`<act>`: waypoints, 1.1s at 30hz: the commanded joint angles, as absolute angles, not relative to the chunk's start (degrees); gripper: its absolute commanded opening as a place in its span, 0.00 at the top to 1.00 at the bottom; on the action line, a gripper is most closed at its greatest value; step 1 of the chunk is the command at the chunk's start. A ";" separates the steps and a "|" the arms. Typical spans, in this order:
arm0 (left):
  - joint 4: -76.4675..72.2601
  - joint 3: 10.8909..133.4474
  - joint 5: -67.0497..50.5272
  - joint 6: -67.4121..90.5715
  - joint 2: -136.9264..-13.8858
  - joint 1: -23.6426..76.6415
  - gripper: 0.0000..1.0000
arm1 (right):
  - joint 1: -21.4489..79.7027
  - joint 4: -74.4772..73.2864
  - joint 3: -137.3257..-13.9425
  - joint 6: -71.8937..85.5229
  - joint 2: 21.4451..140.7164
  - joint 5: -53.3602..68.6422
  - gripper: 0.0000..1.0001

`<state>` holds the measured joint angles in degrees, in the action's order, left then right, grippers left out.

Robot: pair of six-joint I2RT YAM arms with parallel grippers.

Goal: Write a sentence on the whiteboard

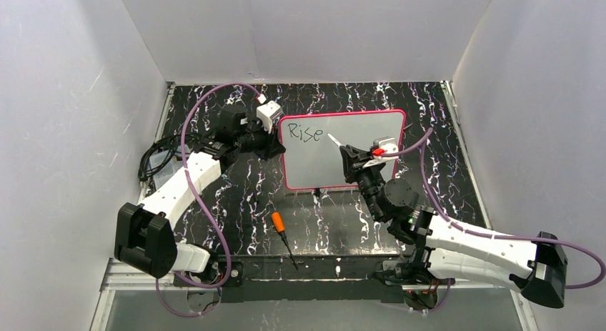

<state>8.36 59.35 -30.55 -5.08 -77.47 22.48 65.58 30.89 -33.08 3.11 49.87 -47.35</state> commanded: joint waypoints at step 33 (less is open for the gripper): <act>10.15 59.00 -30.80 -5.52 -76.97 23.05 1.00 | 65.30 29.33 -32.76 3.05 52.46 -49.13 0.99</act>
<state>8.36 59.35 -30.37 -5.10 -77.47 22.48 65.63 29.61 -32.86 1.87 53.43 -49.45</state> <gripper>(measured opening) 0.127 0.196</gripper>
